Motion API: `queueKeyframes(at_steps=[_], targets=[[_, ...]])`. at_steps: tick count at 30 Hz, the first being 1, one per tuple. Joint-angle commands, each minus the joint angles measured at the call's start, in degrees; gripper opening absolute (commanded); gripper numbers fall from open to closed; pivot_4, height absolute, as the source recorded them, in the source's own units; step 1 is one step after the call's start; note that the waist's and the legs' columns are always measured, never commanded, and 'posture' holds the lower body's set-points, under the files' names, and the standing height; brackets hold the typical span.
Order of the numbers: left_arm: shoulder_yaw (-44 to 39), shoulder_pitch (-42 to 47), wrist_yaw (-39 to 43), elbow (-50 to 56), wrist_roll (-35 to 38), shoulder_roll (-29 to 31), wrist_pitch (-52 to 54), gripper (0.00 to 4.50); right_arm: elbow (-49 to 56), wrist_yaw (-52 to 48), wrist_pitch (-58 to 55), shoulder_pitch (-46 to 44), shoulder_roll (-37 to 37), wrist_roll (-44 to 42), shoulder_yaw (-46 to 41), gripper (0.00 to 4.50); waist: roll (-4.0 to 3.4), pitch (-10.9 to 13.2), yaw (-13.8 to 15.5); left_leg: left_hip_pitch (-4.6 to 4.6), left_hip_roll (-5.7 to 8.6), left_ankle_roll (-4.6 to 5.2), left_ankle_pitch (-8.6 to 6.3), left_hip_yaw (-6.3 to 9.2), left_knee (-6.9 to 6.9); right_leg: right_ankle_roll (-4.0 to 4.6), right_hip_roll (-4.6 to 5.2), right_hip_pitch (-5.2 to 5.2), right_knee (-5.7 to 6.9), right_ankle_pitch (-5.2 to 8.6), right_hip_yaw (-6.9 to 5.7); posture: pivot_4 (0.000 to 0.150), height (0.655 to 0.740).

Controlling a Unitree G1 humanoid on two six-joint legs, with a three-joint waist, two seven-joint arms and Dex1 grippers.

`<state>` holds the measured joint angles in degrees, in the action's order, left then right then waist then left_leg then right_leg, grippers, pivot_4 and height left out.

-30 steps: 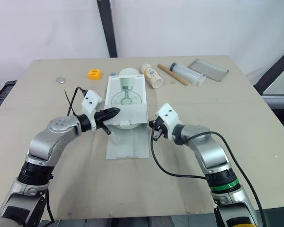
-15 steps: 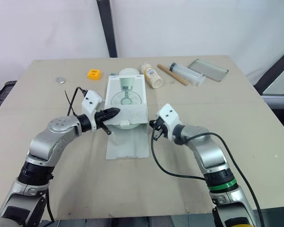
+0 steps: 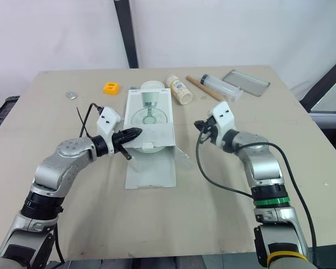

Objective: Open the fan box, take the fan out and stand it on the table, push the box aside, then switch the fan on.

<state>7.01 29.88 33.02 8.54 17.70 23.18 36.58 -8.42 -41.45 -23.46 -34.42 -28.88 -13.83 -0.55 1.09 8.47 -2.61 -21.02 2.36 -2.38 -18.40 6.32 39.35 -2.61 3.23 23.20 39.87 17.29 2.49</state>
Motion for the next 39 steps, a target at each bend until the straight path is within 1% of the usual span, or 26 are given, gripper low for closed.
queueKeyframes(at_steps=[1, 7, 16, 20, 25, 30, 39], targets=[[0.68, -0.99, 0.03, -0.02, -0.85, 0.18, 1.03, 0.0, 5.77, -4.11, 0.59, -1.87, 1.86, -4.9, -0.31, 0.02, 0.0, 0.0, 0.01, 0.0, -0.01, 0.0, 0.0, 0.01, 0.0, 0.0, 0.0, 0.0, 0.01, 0.0, 0.0, 0.15, 0.74], [0.58, -1.64, 0.21, 1.6, -0.37, 0.49, 1.84, 0.0, 11.56, -5.94, -1.8, 0.2, 4.09, -5.14, 5.14, 0.02, 0.0, 0.0, 0.02, -0.02, 0.01, 0.01, -0.01, 0.07, 0.01, 0.0, 0.03, 0.02, 0.02, 0.0, -0.04, 0.15, 0.74], [0.31, -2.05, 0.39, 3.58, -0.19, 1.14, 2.82, 0.0, 8.2, -6.45, -2.23, 0.42, 2.8, -0.03, 10.46, 0.02, 0.0, 0.0, 0.03, -0.03, 0.02, 0.0, 0.0, 0.05, 0.0, 0.0, 0.04, 0.06, 0.02, 0.0, -0.02, 0.15, 0.74], [0.07, -1.49, 0.62, 5.01, 0.15, 1.13, 2.6, 0.0, 7.38, -6.49, -1.79, 0.65, 2.93, 0.83, 10.85, 0.02, 0.0, 0.0, 0.03, -0.02, 0.02, 0.0, 0.0, 0.06, 0.0, 0.0, 0.04, 0.04, 0.02, 0.0, -0.03, 0.15, 0.74], [-0.22, -1.19, 3.35, 9.51, 3.02, 1.27, 2.77, 0.0, 7.16, -6.04, -1.31, 1.32, 3.5, 1.17, 10.88, 0.02, 0.0, 0.0, 0.02, -0.03, 0.02, 0.0, 0.0, 0.06, 0.01, 0.0, 0.04, 0.05, 0.02, 0.0, -0.03, 0.15, 0.74], [2.79, -4.13, 6.64, 15.02, 3.92, 4.52, 5.09, 0.0, 7.12, -5.73, -1.27, 1.49, 3.84, 1.23, 10.72, 0.02, 0.0, 0.0, 0.0, -0.03, 0.0, 0.0, -0.01, 0.05, -0.01, 0.0, 0.04, 0.05, 0.01, 0.0, 0.01, 0.15, 0.74], [4.54, -7.43, 7.77, 17.53, 2.46, 10.97, 8.99, 0.0, 6.66, -5.51, -0.84, 1.12, 4.22, 1.48, 10.76, 0.02, 0.0, 0.0, -0.01, -0.03, 0.0, 0.02, -0.02, 0.07, -0.02, 0.0, 0.01, 0.05, 0.01, 0.0, -0.01, 0.15, 0.74]])
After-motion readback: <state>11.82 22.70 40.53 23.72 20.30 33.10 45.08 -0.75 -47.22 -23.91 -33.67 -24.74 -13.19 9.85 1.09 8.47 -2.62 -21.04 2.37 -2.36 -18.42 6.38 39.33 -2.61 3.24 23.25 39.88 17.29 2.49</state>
